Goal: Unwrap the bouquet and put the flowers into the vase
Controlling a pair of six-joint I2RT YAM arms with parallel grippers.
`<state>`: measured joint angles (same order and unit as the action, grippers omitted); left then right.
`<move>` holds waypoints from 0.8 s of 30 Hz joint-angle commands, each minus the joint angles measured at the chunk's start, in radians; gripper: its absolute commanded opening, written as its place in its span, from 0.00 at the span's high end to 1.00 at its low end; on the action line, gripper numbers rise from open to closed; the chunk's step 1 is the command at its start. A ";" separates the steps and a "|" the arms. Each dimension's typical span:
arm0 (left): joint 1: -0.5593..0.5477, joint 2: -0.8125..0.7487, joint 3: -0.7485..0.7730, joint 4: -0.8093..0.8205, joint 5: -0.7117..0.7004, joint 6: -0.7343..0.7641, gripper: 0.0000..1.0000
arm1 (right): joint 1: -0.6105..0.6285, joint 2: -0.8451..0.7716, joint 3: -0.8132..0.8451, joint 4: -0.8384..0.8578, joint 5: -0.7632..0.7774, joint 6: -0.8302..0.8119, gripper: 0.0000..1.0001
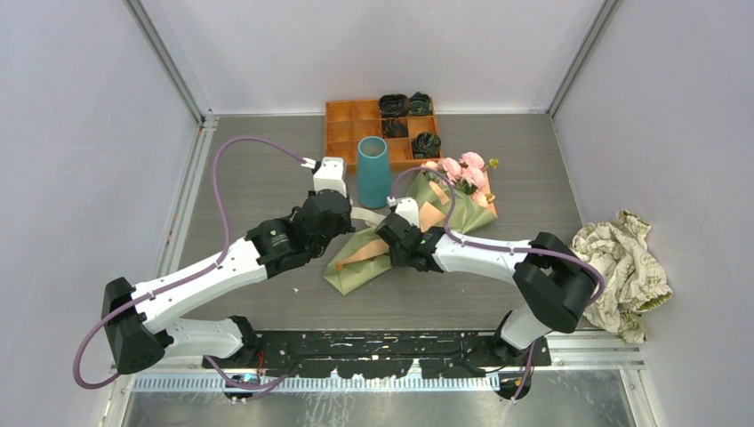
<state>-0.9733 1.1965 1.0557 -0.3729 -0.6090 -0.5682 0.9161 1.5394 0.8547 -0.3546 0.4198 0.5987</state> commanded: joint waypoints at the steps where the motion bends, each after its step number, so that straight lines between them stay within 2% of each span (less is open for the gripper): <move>1: 0.005 -0.016 0.017 0.016 -0.028 -0.010 1.00 | -0.047 -0.004 0.026 0.070 0.011 -0.040 0.63; 4: 0.007 -0.014 0.015 0.014 -0.028 -0.012 1.00 | -0.056 -0.029 0.036 0.056 0.012 -0.059 0.81; 9: 0.006 -0.010 0.012 0.021 -0.026 -0.020 1.00 | -0.056 -0.093 0.035 0.018 0.002 -0.050 0.98; 18: 0.007 0.014 0.018 0.030 -0.003 -0.025 1.00 | -0.054 -0.302 0.001 -0.086 -0.015 0.012 0.99; 24: 0.008 0.033 0.021 0.042 0.022 -0.039 1.00 | -0.055 -0.369 -0.010 -0.137 -0.039 0.016 0.97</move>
<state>-0.9714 1.2213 1.0557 -0.3740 -0.5949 -0.5808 0.8616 1.2137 0.8505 -0.4690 0.3866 0.5934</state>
